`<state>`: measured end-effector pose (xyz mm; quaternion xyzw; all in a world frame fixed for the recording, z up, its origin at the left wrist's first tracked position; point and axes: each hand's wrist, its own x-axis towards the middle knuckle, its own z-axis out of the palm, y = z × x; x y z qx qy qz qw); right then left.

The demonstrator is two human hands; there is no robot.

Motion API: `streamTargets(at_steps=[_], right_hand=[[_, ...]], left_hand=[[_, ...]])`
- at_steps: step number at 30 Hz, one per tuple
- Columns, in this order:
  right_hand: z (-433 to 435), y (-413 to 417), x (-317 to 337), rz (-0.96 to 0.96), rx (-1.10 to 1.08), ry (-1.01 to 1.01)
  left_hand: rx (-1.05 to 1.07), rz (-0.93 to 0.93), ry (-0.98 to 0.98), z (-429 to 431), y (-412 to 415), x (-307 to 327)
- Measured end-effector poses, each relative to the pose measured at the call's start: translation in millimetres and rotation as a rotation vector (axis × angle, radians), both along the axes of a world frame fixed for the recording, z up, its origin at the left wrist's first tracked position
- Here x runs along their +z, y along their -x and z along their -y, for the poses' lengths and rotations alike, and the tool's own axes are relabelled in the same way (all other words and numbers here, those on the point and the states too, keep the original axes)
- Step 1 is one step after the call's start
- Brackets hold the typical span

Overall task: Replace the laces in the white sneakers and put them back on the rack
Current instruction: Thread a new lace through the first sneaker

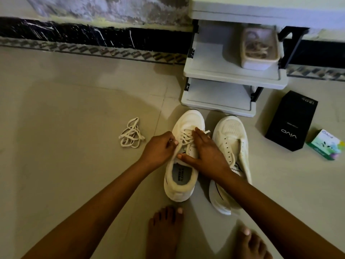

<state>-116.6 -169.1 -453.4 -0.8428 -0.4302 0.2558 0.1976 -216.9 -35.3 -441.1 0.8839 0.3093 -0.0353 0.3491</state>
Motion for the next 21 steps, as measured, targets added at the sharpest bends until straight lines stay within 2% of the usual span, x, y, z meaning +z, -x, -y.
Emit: streamTargets(at_steps=[1, 4, 6, 9, 14, 18, 21], right_hand=[[-0.1, 0.0, 0.0, 0.001, 0.004, 0.006], [-0.7, -0.8, 0.6, -0.004, 0.013, 0.020], [-1.3, -2.1, 0.7, -0.012, 0.007, 0.023], [-1.2, -2.3, -0.2, -0.024, 0.003, 0.027], [-1.8, -2.4, -1.8, -0.014, 0.003, 0.022], [-2.7, -1.8, -1.1, -0.001, 0.011, 0.035], [-2.4, -2.1, -0.8, 0.000, 0.014, 0.041]], left_hand=[[0.024, 0.015, 0.086, -1.4, -2.3, 4.4], [0.242, 0.215, 0.578, -6.9, -9.0, 34.0], [0.392, 0.380, 0.710, -15.3, -10.9, 49.8], [0.391, 0.382, 0.555, -22.6, -11.0, 49.6], [0.067, 0.053, 0.287, -4.4, -4.8, 8.7], [0.064, 0.107, 0.084, -0.4, -5.9, -0.9], [-0.019, 0.111, 0.016, -3.5, -8.1, 4.1]])
